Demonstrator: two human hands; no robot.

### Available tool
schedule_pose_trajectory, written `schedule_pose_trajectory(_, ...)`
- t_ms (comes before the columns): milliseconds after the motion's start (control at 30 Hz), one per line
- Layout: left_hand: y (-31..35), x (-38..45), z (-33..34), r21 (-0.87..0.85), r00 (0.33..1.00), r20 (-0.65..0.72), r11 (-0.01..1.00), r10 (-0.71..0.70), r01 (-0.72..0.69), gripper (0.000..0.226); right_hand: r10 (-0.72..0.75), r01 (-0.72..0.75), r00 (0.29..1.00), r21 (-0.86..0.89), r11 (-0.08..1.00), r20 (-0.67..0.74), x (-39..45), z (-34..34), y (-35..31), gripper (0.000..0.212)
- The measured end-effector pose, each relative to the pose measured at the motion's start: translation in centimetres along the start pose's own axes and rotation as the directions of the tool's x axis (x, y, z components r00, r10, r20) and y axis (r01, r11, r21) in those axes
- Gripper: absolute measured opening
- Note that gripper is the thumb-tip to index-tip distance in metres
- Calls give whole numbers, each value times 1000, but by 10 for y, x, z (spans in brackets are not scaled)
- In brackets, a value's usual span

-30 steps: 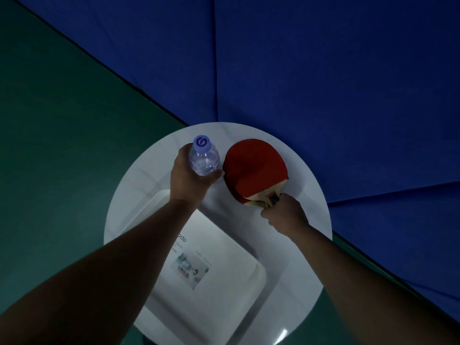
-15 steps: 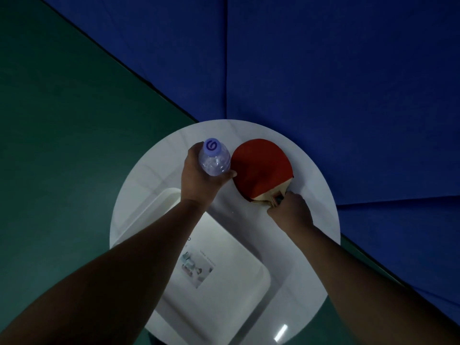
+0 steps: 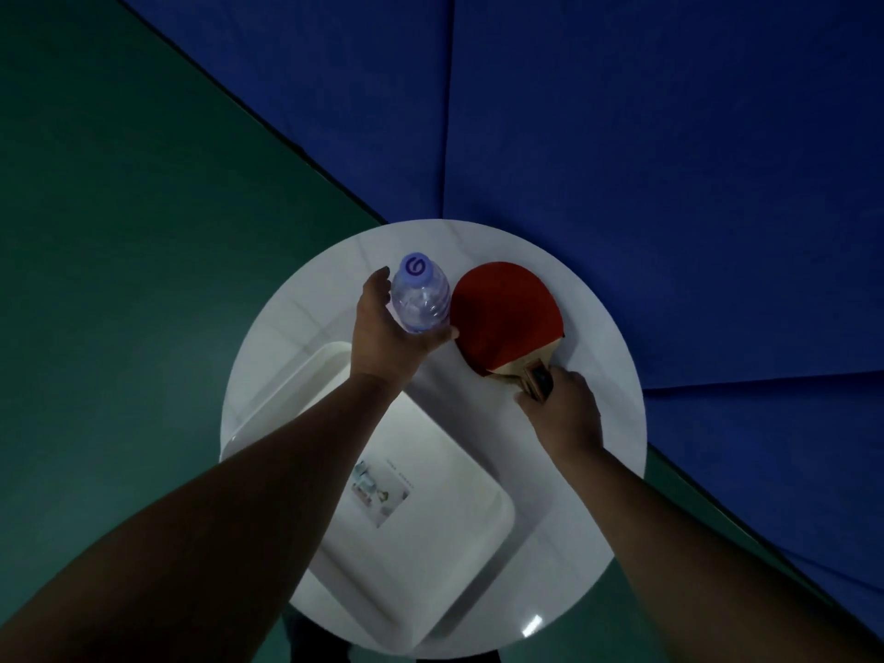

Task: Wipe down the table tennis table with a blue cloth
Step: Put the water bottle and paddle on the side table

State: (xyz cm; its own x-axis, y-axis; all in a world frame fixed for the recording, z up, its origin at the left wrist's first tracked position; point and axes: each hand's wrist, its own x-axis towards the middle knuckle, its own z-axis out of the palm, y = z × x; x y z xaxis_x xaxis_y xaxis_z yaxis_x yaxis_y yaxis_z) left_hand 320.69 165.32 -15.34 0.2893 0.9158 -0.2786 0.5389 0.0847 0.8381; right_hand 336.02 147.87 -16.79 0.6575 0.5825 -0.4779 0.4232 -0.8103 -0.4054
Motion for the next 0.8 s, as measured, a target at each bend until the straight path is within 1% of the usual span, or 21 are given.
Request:
schedule_pose_trajectory(167,-8,-40,-24,44,997,19,996,-79,78,116,-101,99,994,-30,995,-51,-17,-11,-2,59)
schedule_pose_trajectory(233,-13,-66,-38,64,997,28,995,-79,77,112,-142,140,987,-29,990,-71,-31,-15,-4,64)
schedule_pose_trajectory(300,-20,-91,-53,70,996,4,994,-86,86,104,-173,174,982,11,985,-71,-48,-20,-7,63)
schedule_pose_trajectory(367,-25,-124,-76,38,993,-36,993,-112,114,96,-230,232,973,67,970,-30,-74,-21,-15,64)
schedule_pose_trajectory(433,-29,-143,-86,4,990,-38,991,-132,132,85,-248,242,969,153,958,21,-86,-23,-17,65)
schedule_pose_trajectory(533,-40,-199,-127,-46,980,-119,987,-158,153,71,-302,268,942,212,940,147,-129,-18,-35,63)
schedule_pose_trajectory(633,-55,-266,-168,-81,955,-217,979,-203,189,64,-386,336,888,220,916,249,-178,-10,-60,62)
schedule_pose_trajectory(733,-76,-344,-208,-95,908,-342,970,-242,223,60,-501,453,796,215,865,338,-237,7,-83,65)
schedule_pose_trajectory(800,-94,-402,-232,-136,861,-427,961,-277,242,58,-566,531,721,205,822,400,-280,22,-96,68)
